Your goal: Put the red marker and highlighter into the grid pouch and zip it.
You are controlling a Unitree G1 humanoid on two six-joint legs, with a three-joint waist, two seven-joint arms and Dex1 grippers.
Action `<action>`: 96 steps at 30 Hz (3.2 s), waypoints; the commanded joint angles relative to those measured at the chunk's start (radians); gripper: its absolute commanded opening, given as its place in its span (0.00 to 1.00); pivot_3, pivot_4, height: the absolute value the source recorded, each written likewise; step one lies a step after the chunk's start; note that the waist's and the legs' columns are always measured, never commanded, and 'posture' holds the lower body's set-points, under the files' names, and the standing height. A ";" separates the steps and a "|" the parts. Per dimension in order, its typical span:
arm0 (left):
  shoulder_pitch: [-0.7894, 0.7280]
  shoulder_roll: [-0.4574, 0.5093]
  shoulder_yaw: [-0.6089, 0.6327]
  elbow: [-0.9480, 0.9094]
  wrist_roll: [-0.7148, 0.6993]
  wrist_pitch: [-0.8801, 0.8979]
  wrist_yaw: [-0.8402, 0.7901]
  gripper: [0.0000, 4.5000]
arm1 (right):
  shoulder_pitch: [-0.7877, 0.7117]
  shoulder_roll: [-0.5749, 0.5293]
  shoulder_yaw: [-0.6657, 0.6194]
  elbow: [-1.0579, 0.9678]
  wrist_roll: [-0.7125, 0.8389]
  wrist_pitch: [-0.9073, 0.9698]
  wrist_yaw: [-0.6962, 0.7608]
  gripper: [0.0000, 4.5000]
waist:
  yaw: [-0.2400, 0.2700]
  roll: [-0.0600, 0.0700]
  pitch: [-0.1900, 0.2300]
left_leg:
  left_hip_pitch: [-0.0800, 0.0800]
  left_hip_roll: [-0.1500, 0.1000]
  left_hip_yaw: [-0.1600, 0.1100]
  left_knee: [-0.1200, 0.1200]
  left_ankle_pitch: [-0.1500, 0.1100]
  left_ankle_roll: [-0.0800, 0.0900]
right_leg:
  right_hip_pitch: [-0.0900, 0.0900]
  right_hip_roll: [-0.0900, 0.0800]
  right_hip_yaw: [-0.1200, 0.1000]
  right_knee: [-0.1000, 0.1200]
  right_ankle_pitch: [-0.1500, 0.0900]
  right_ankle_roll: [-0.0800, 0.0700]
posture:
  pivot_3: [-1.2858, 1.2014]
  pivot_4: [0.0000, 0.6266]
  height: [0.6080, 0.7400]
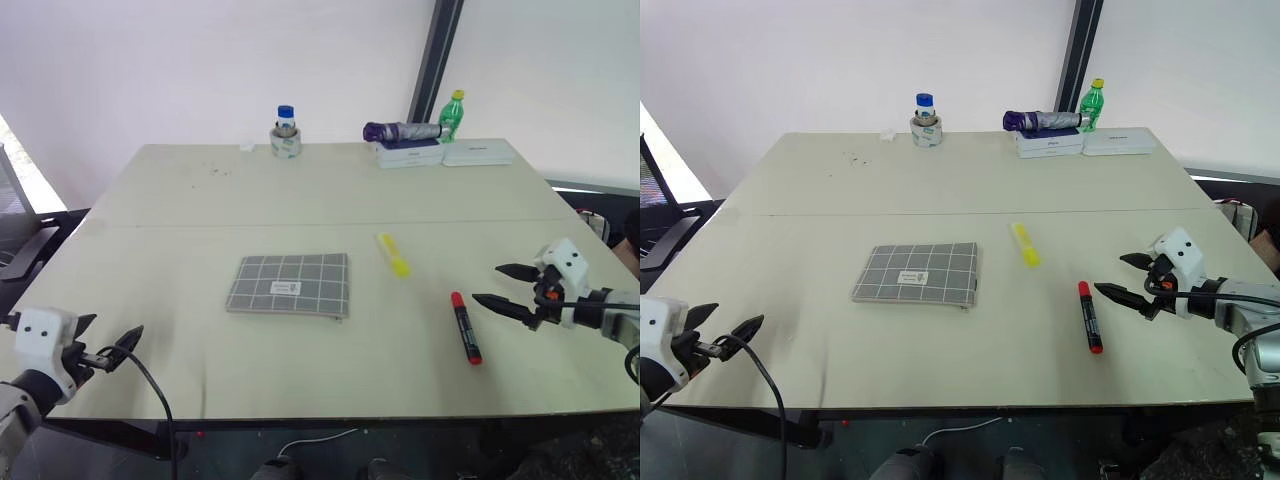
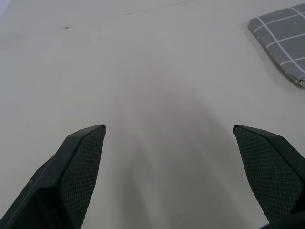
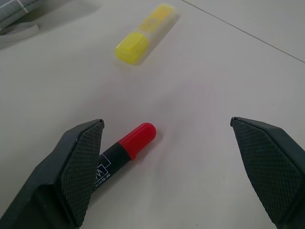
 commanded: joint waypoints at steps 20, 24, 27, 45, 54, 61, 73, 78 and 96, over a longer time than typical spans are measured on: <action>-0.061 0.037 -0.060 -0.001 0.064 -0.072 -0.021 1.00 | -0.098 0.083 0.065 -0.255 0.053 0.100 -0.057 0.98 | 0.001 0.000 0.000 | 0.000 0.000 0.000 -0.001 0.000 0.000 | 0.000 0.000 0.000 -0.001 0.000 0.000 | 0.52 0.24 1.00; -0.122 0.076 -0.128 0.063 0.116 -0.128 -0.063 1.00 | -0.107 0.125 0.149 -0.352 0.023 0.163 -0.115 0.70 | 0.002 0.000 0.000 | -0.001 0.000 0.000 -0.001 0.000 0.000 | -0.001 0.000 0.000 -0.001 0.000 0.000 | 0.52 0.24 1.00; -0.177 0.097 -0.180 0.128 0.153 -0.179 -0.093 1.00 | -0.114 0.157 0.204 -0.395 0.001 0.192 -0.156 0.34 | 0.001 0.000 0.000 | -0.001 0.000 0.000 -0.001 0.000 0.000 | -0.001 0.000 0.000 -0.001 0.000 0.000 | 0.52 0.24 1.00; -0.678 0.172 -0.602 0.773 0.540 -0.860 -0.201 1.00 | -0.188 0.352 0.401 -0.343 -0.206 0.248 -0.383 0.01 | -0.009 0.000 0.000 | -0.002 0.000 0.003 -0.004 0.004 -0.007 | -0.006 0.001 0.002 -0.001 0.000 0.000 | 0.52 0.24 1.00; -0.804 0.161 -0.710 0.962 0.625 -1.061 -0.242 1.00 | -0.214 0.414 0.464 -0.349 -0.241 0.303 -0.416 0.01 | -0.023 0.000 0.000 | -0.002 0.001 0.004 -0.002 0.004 -0.007 | -0.007 0.002 0.003 0.003 0.000 0.001 | 0.52 0.24 1.00; -0.834 0.158 -0.739 1.013 0.612 -1.133 -0.300 1.00 | -0.285 0.460 0.513 -0.259 -0.300 0.301 -0.443 0.01 | -0.024 0.000 0.000 | -0.002 0.001 0.004 0.000 0.004 -0.007 | -0.007 0.003 0.003 0.004 0.000 0.001 | 0.52 0.24 1.00; -0.798 0.151 -0.743 0.932 0.567 -1.139 -0.380 1.00 | -0.399 0.514 0.602 -0.137 -0.384 0.236 -0.417 0.01 | -0.028 0.000 0.000 | -0.002 0.001 0.005 0.000 0.004 -0.007 | -0.008 0.004 0.005 0.005 0.000 0.001 | 0.52 0.24 1.00; -0.769 0.144 -0.746 0.880 0.546 -1.120 -0.401 1.00 | -0.464 0.550 0.636 -0.041 -0.426 0.171 -0.405 0.01 | -0.029 0.000 0.000 | -0.002 0.002 0.007 0.000 0.004 -0.007 | -0.009 0.004 0.006 0.006 0.000 0.001 | 0.52 0.24 1.00; -0.680 0.141 -0.725 0.697 0.453 -1.019 -0.464 0.89 | -0.527 0.607 0.642 0.139 -0.492 0.015 -0.373 0.00 | -0.032 0.000 -0.001 | -0.002 0.003 0.008 0.000 0.004 -0.007 | -0.010 0.005 0.008 0.007 0.000 0.001 | 0.52 0.24 1.00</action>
